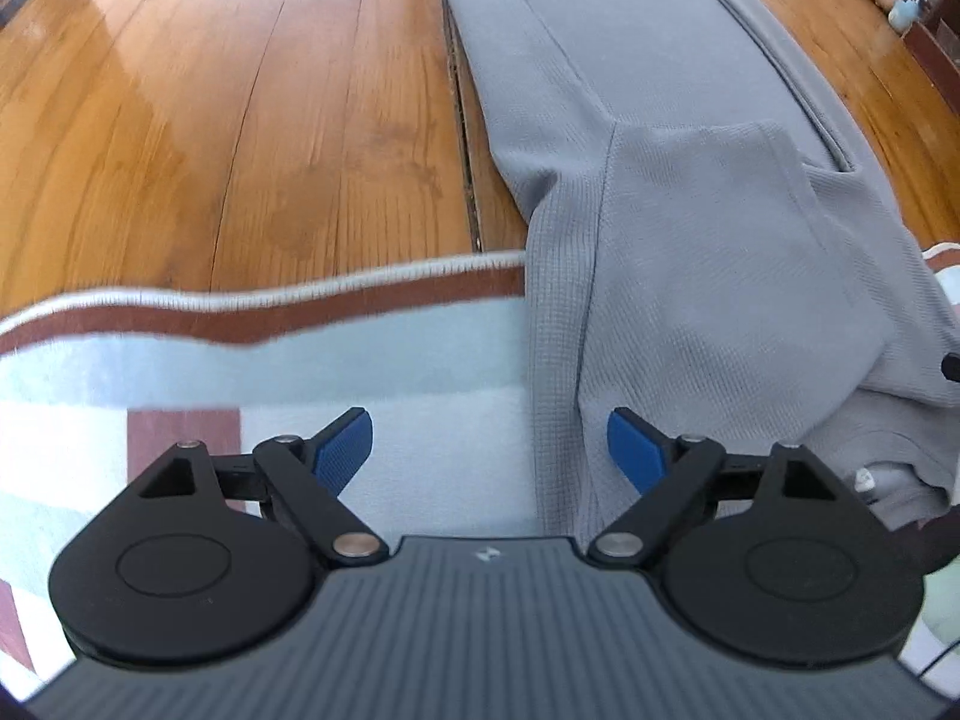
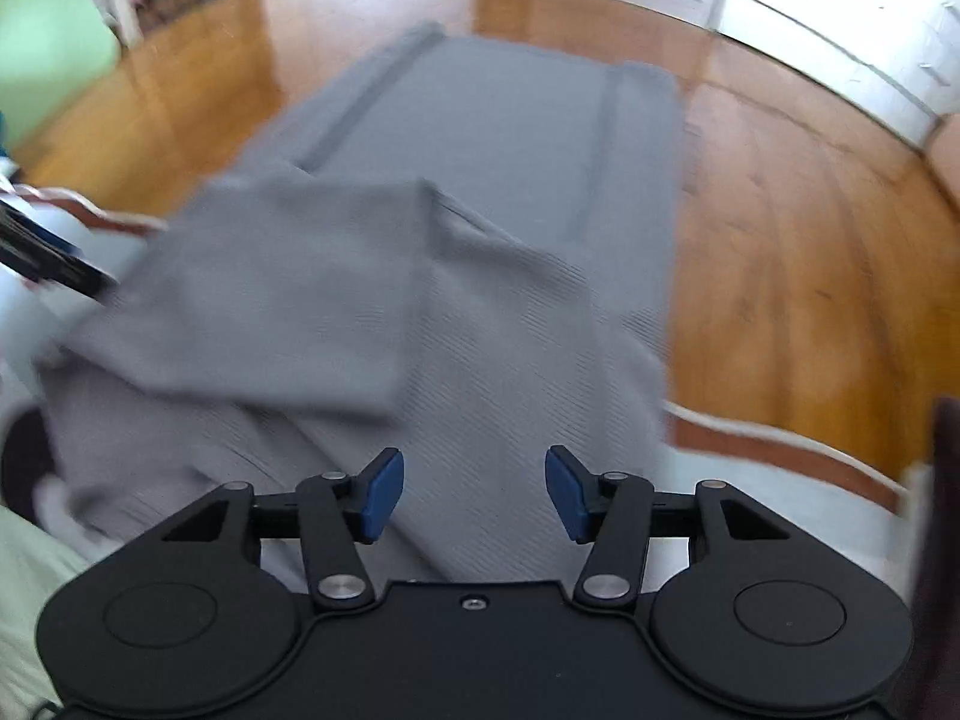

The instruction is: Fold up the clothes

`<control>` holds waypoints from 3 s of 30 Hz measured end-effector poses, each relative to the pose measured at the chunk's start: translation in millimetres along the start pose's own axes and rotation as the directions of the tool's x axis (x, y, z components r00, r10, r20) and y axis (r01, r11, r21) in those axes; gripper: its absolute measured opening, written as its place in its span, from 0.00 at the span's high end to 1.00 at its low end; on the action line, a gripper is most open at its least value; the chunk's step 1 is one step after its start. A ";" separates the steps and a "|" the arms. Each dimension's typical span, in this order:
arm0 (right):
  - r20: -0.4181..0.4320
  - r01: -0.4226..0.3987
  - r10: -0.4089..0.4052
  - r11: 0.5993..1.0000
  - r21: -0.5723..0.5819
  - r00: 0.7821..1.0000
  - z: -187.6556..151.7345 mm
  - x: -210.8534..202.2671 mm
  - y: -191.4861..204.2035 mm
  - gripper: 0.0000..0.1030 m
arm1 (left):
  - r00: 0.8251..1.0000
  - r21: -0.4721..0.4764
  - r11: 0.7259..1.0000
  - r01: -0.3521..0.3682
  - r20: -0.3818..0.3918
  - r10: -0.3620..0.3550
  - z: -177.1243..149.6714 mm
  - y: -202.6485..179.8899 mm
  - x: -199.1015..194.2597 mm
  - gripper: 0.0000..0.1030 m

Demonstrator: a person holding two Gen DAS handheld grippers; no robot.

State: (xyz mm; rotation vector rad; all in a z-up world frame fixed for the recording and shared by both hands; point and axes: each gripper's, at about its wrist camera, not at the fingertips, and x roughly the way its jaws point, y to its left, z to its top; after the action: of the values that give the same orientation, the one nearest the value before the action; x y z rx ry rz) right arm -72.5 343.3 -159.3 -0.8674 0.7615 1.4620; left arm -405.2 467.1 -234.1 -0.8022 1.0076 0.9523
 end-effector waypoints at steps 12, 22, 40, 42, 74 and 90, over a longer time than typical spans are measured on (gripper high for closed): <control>-0.025 0.004 -0.003 1.000 0.010 1.000 -65.5 -13.4 -13.0 0.76 | 0.998 0.047 0.998 -0.043 -0.039 0.045 -29.4 -10.4 -6.1 0.47; -0.123 -0.065 0.058 0.997 -0.052 0.991 -82.8 -16.9 -15.6 0.91 | 0.992 0.086 0.991 -0.107 -0.060 0.113 -47.9 -13.3 -18.0 0.46; 0.106 0.211 -0.201 0.973 -0.096 0.974 -91.6 -15.6 -25.8 0.93 | 0.993 0.068 0.993 -0.101 -0.060 0.106 -47.8 -15.0 -15.7 0.36; 0.101 0.234 -0.221 0.961 -0.147 0.970 -101.3 -15.9 -22.6 0.93 | 0.990 0.051 0.991 -0.123 -0.065 0.126 -48.7 -10.9 -15.5 0.35; -0.173 -0.311 0.306 0.950 0.002 0.936 292.1 -31.9 -20.7 0.52 | 0.906 0.000 0.997 0.076 0.418 -0.069 113.9 -35.8 -36.3 0.37; -0.045 -0.520 0.558 0.797 0.308 0.828 382.3 181.6 -48.0 0.53 | 0.956 -0.029 0.990 0.141 0.264 -0.128 148.5 -23.5 77.6 0.39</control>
State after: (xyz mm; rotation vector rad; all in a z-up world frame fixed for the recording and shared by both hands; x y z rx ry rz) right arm -56.4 767.2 -121.0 -0.5442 1.3725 1.7419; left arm -318.2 610.7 -254.5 -0.7522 0.6947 0.9394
